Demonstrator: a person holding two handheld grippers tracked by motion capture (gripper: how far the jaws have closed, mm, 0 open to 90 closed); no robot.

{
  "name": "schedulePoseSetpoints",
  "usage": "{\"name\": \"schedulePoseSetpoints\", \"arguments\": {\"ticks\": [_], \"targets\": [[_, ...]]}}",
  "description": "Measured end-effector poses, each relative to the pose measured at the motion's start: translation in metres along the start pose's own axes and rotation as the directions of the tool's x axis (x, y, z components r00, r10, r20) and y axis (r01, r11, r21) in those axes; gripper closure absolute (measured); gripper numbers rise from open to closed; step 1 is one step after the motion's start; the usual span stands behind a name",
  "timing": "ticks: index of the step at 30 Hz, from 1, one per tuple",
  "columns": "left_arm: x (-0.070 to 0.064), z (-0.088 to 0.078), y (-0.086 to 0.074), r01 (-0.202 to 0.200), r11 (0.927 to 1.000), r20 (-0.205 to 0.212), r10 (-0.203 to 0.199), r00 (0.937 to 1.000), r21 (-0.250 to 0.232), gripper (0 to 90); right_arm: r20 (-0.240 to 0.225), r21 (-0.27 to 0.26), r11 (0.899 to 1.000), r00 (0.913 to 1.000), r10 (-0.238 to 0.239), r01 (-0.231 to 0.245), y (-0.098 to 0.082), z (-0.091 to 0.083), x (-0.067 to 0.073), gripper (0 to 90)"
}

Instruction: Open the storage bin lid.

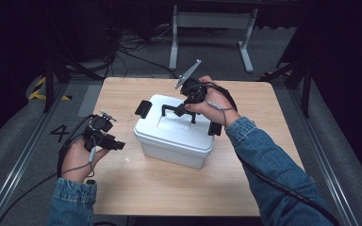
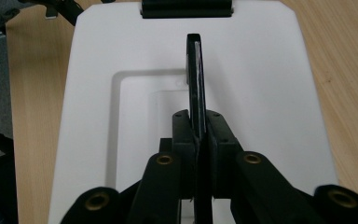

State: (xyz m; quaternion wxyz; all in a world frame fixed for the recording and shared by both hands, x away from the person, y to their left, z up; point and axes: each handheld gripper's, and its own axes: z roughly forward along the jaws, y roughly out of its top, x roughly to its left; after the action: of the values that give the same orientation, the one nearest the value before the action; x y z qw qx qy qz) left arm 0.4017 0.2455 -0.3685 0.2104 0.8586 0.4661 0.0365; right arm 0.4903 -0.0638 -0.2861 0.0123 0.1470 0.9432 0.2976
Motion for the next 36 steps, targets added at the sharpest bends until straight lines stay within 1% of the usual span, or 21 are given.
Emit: {"name": "schedulePoseSetpoints", "arguments": {"ticks": [1,3,4,10,16,17,21,24,27,29,32,33,34,36], "targets": [[0.0,0.0,0.0,0.005,1.0,0.0,-0.005,1.0,0.0,46.8,-0.001,-0.006,1.0,1.0,0.001,-0.001,0.001,-0.002,0.0,84.7],[0.0,0.0,0.0,0.0,1.0,0.0,0.0,1.0,0.001,46.8,-0.009,-0.02,1.0,0.9999,0.014,-0.014,0.002,-0.007,0.0,84.7],[0.0,0.0,0.0,0.0,1.0,0.0,0.0,1.0,0.001,46.8,-0.01,-0.023,1.0,0.9999,0.01,-0.01,0.003,-0.01,0.0,84.7],[-0.001,0.0,0.001,-0.005,1.0,-0.002,0.005,1.0,0.002,46.8,0.003,-0.042,0.999,1.0,0.007,-0.007,0.007,-0.025,0.004,84.7],[-0.001,0.0,0.0,0.002,1.0,0.001,-0.002,1.0,0.002,46.8,0.007,-0.053,0.999,0.9999,0.012,-0.012,0.007,-0.034,0.004,84.8],[0.0,0.0,0.0,-0.003,1.0,0.0,0.003,1.0,0.004,46.8,0.01,-0.056,0.998,0.9999,0.014,-0.013,0.007,-0.036,0.004,84.7],[0.0,0.0,0.0,0.001,1.0,0.001,-0.001,1.0,0.002,46.8,0.019,-0.06,0.998,0.9996,0.018,-0.017,0.004,-0.044,0.003,84.7],[0.0,0.0,0.0,0.003,1.0,0.001,-0.003,1.0,0.002,46.8,0.026,-0.063,0.998,0.9995,0.019,-0.017,0.0,-0.05,0.002,84.8],[0.0,0.001,0.0,0.004,1.0,0.003,-0.004,1.0,0.005,46.8,0.037,-0.068,0.997,0.9986,0.038,-0.036,-0.009,-0.06,-0.002,84.8],[0.001,0.001,0.0,0.0,1.0,-0.002,0.0,1.0,0.008,46.8,0.044,-0.068,0.997,0.9982,0.042,-0.039,-0.01,-0.062,-0.002,84.7],[0.001,0.001,0.0,0.001,1.0,-0.004,-0.001,1.0,0.007,46.8,0.065,-0.075,0.995,0.9958,0.065,-0.06,-0.02,-0.075,-0.006,84.7],[0.001,0.001,0.0,0.001,1.0,-0.004,-0.001,1.0,0.007,46.8,0.065,-0.075,0.995,0.9958,0.065,-0.06,-0.02,-0.075,-0.006,84.7],[0.001,0.001,0.0,0.002,1.0,-0.004,-0.002,1.0,0.007,46.8,0.08,-0.076,0.995,0.994,0.074,-0.068,-0.025,-0.081,-0.009,84.8],[0.001,0.002,0.0,0.002,1.0,-0.005,-0.002,1.0,0.009,46.7,0.09,-0.08,0.993,0.9915,0.094,-0.087,-0.032,-0.088,-0.012,84.8]]}}
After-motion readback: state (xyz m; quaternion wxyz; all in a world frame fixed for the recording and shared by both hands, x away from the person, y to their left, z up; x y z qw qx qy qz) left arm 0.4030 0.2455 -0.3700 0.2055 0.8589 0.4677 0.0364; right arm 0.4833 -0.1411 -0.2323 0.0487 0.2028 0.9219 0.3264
